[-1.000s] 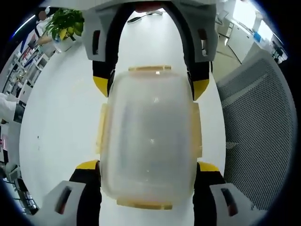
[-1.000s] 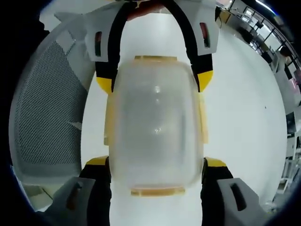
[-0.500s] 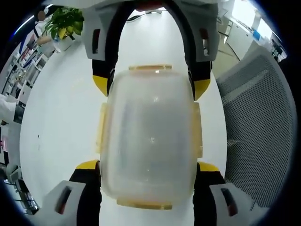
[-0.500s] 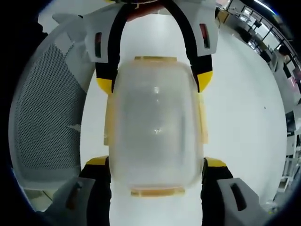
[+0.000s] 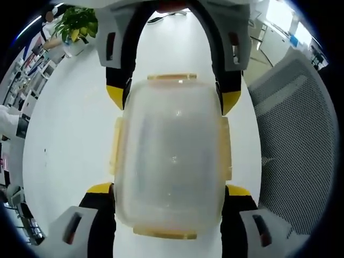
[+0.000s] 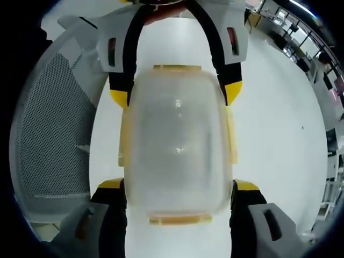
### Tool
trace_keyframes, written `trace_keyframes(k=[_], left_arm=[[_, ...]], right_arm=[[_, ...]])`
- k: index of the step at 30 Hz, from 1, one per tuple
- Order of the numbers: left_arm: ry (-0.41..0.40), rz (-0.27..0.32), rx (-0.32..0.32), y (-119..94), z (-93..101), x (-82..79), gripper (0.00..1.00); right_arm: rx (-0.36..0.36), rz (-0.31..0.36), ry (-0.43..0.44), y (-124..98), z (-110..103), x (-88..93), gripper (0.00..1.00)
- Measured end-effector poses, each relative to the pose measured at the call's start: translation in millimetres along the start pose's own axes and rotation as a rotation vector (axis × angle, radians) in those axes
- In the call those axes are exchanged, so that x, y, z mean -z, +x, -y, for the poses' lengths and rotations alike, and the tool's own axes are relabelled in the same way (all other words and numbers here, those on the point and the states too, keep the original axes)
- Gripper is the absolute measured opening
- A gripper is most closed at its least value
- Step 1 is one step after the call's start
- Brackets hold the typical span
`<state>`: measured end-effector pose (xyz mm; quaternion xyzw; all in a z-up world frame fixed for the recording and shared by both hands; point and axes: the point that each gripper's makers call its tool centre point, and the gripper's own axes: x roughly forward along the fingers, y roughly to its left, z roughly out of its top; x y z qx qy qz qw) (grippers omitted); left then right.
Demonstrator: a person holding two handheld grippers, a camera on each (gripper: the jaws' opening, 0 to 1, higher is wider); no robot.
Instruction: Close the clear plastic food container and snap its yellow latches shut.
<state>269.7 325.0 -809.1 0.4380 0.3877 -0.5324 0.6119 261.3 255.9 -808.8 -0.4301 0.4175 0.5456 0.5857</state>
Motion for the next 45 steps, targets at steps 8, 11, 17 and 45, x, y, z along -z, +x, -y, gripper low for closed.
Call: trace_keyframes(k=[8,11,17,45], left_arm=[[-0.010,-0.001,-0.004,-2.2,-7.3,9.1,0.78],[-0.013,0.002,-0.006,-3.0,-10.5,12.1,0.78],[-0.012,0.003,-0.008,-3.9,-17.6,17.7,0.78],[-0.003,-0.023,-0.010,-1.2,-60.6,33.0,0.79]], right_arm=[[-0.004,-0.017,-0.009,3.3,7.1,-8.5,0.76],[-0.005,-0.017,-0.011,4.6,10.4,-11.3,0.76],[-0.003,-0.007,-0.007,7.0,17.6,-17.7,0.76],[0.007,0.018,0.019,12.7,56.3,-33.9,0.77]])
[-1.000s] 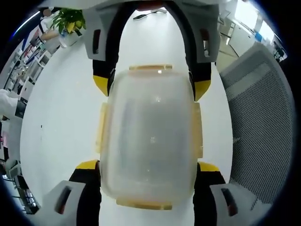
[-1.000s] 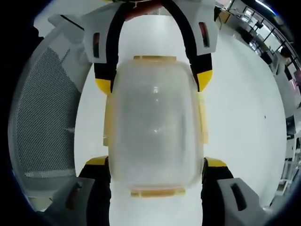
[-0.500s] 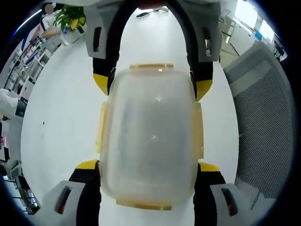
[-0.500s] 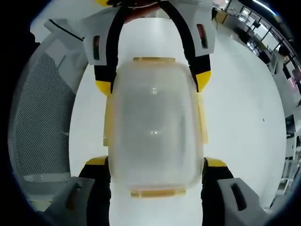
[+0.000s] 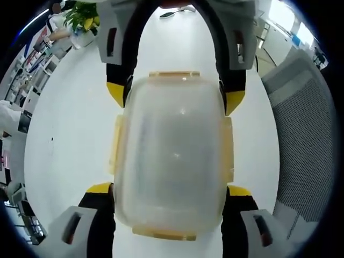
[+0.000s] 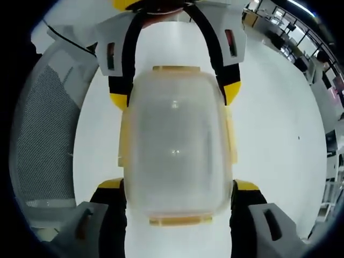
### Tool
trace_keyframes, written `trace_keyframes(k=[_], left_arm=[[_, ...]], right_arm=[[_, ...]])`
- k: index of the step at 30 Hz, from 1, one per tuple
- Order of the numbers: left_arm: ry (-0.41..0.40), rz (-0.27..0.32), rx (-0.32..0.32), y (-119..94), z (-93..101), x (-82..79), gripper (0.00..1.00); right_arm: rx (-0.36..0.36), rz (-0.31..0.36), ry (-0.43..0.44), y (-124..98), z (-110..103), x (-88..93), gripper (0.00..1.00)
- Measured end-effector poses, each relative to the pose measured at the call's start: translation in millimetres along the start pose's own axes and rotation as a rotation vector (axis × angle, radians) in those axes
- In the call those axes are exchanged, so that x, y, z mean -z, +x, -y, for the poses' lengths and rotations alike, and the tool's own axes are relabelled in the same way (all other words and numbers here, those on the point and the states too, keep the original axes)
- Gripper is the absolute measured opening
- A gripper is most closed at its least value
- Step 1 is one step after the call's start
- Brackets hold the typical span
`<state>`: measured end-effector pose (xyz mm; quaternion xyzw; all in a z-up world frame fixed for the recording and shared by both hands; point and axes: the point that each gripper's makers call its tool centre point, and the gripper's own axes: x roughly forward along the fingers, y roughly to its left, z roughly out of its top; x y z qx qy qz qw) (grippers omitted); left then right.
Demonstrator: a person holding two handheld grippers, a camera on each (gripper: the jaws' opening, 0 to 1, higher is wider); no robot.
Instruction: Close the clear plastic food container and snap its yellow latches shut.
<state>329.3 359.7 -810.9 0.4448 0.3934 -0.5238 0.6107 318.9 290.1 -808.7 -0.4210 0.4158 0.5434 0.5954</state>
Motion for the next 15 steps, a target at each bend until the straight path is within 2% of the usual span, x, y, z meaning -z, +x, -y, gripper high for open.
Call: trace_keyframes(k=[15], left_arm=[[0.031,-0.005,0.004,4.1,-27.1,1.3,0.80]], right_arm=[[0.014,0.012,0.035,1.6,23.8,-3.4,0.77]])
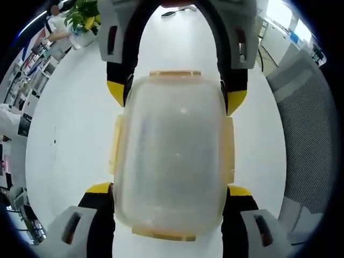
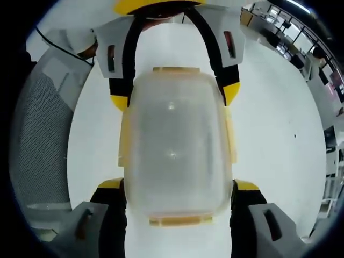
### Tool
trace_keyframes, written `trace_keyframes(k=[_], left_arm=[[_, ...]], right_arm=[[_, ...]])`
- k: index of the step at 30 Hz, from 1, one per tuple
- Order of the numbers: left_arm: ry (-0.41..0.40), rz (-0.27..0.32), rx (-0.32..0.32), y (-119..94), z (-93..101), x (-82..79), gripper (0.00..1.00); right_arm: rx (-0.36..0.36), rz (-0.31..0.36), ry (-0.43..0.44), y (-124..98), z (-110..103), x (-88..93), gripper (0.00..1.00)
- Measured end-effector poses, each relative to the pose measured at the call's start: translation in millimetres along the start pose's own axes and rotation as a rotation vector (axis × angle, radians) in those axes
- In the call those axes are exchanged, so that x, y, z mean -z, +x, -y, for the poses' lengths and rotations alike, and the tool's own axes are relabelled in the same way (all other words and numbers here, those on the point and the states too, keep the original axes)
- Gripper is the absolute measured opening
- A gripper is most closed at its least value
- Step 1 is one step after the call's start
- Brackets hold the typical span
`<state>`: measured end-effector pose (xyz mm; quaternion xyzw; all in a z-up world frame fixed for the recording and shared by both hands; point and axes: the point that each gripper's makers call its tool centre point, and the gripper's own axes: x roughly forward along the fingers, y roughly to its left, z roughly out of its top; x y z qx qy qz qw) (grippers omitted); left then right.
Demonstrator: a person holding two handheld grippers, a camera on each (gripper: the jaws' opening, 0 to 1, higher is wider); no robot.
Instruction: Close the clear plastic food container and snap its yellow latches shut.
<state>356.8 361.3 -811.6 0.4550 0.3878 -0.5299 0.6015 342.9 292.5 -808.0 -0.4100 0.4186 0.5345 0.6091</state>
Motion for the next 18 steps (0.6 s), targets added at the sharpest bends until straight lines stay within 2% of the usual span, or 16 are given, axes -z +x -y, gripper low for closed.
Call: trace_keyframes(k=[18], left_arm=[[-0.003,0.016,-0.001,3.7,-20.8,-2.1,0.80]], right_arm=[[0.000,0.002,0.007,0.5,21.0,0.5,0.77]])
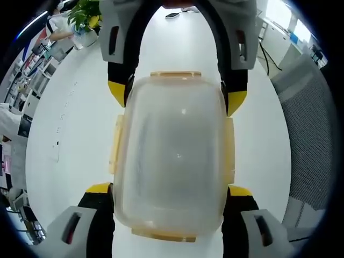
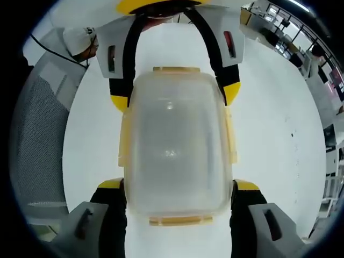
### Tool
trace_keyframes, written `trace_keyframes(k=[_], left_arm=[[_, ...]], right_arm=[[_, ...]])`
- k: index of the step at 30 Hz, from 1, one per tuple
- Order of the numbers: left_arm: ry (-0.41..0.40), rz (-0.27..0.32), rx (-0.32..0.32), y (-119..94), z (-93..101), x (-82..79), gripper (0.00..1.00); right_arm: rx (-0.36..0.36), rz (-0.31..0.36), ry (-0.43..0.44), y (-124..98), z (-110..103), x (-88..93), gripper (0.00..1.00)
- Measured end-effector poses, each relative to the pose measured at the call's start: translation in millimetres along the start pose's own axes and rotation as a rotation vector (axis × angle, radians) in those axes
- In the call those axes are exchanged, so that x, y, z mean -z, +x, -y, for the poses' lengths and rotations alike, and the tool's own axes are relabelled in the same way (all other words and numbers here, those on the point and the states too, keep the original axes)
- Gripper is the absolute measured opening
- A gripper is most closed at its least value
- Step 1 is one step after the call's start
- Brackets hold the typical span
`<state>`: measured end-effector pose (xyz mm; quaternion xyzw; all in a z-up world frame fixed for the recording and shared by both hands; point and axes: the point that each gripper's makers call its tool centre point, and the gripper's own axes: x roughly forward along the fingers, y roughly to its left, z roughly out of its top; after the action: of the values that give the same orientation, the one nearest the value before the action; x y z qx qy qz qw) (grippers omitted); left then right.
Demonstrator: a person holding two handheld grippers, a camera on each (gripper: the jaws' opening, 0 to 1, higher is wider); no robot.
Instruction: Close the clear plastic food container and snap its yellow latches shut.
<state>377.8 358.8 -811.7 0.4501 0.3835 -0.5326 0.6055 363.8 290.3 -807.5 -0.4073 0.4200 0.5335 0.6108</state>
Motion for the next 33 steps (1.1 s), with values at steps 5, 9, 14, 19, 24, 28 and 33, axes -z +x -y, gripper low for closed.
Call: trace_keyframes(k=[5,9,14,19,24,28,33], left_arm=[[0.000,-0.006,-0.005,1.1,-5.4,-0.4,0.80],[-0.001,-0.006,-0.008,1.7,-8.8,-0.1,0.81],[-0.006,0.000,-0.015,2.2,-11.8,-0.2,0.81],[-0.009,0.005,-0.015,2.5,-12.5,-0.3,0.81],[-0.008,0.013,-0.009,1.5,-11.9,-0.8,0.81],[-0.009,0.019,-0.008,1.3,-11.9,-1.1,0.81],[0.002,0.038,0.002,0.0,-12.2,-1.5,0.82]], right_arm=[[0.002,0.000,0.003,1.0,6.1,-0.5,0.77],[0.002,-0.002,0.002,1.1,9.0,-0.5,0.77],[0.003,0.010,0.002,1.3,12.8,-0.5,0.77],[0.004,0.008,-0.001,0.9,12.6,-1.1,0.77],[0.000,0.026,0.000,0.1,12.7,-1.2,0.77],[-0.003,0.038,-0.002,0.0,12.6,-1.8,0.77],[0.014,0.072,-0.010,-1.7,12.3,-2.5,0.78]])
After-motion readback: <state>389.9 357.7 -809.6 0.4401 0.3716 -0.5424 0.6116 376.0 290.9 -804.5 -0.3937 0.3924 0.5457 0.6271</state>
